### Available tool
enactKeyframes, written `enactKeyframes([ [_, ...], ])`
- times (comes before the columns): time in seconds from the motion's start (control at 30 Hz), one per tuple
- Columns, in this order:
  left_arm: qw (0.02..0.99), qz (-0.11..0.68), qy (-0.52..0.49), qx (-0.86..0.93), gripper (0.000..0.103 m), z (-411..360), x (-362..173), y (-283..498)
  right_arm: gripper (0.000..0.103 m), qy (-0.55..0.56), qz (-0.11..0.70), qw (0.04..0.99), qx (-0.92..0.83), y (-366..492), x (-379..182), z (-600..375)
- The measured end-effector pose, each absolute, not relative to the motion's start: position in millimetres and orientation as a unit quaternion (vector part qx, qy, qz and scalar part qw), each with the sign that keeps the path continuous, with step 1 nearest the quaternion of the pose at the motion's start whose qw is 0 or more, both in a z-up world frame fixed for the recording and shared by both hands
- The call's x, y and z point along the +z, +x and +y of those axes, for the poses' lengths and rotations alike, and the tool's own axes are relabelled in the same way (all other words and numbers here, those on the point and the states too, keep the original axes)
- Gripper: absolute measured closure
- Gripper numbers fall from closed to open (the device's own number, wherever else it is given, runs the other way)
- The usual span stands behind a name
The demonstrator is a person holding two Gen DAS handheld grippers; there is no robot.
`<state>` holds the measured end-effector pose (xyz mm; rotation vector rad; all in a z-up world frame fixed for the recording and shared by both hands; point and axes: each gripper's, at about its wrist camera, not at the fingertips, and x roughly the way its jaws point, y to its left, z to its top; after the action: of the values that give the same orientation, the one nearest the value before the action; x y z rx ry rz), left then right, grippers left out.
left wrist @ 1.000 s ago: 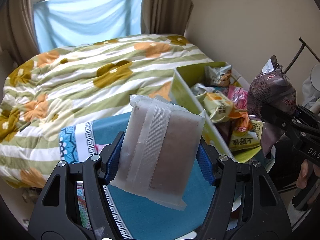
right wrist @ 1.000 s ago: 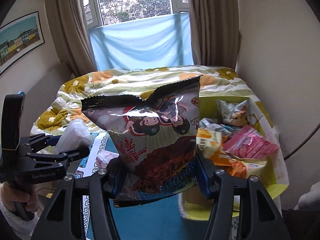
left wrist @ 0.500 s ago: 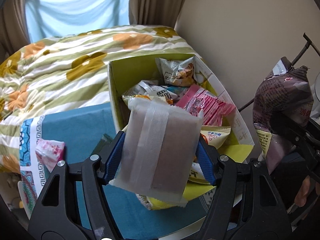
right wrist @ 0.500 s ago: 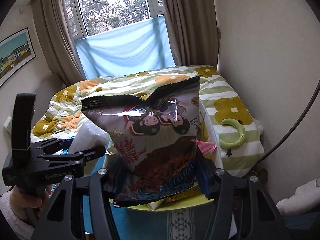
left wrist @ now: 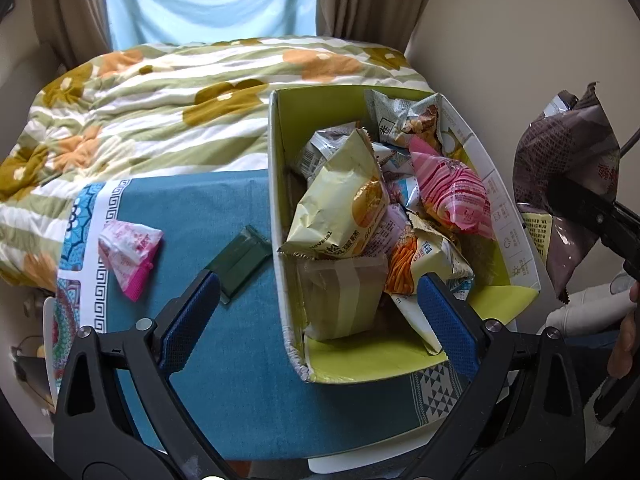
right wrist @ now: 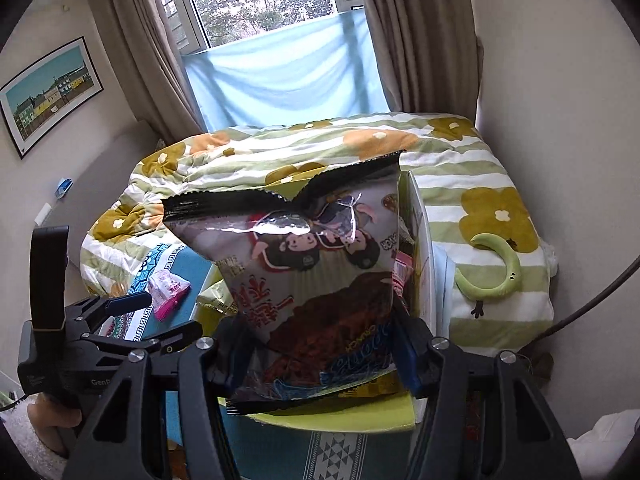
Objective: Organize snacks
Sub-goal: 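Open the left tool and the right tool to drop both bags into the box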
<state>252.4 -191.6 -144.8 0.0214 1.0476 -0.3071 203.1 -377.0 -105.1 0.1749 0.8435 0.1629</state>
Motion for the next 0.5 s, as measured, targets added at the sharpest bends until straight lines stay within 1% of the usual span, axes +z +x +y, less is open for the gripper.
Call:
enactKeyframes([
  [0.2, 0.859, 0.491, 0.015, -0.146, 0.005, -182.5, -134.8, 258.0, 0.048, 0.088, 0.405, 0.905, 0.1, 228.2, -96.1, -362.3],
  [0.37, 0.859, 0.491, 0.019, -0.142, 0.005, -174.1, -133.3, 266.2, 0.046, 0.094, 0.412, 0.9, 0.112, 254.7, -99.4, -348.2],
  [0.4, 0.859, 0.492, 0.02, -0.14, 0.005, -172.0, -134.3, 266.9, 0.044, 0.092, 0.415, 0.898, 0.111, 259.2, -102.3, -344.8],
  [0.47, 0.857, 0.496, 0.022, -0.137, 0.005, -167.4, -137.9, 267.3, 0.031, 0.089, 0.421, 0.897, 0.105, 265.6, -109.5, -340.8],
  [0.5, 0.856, 0.498, 0.022, -0.134, 0.005, -164.7, -140.0, 266.8, 0.013, 0.091, 0.419, 0.897, 0.103, 266.4, -112.6, -340.1],
])
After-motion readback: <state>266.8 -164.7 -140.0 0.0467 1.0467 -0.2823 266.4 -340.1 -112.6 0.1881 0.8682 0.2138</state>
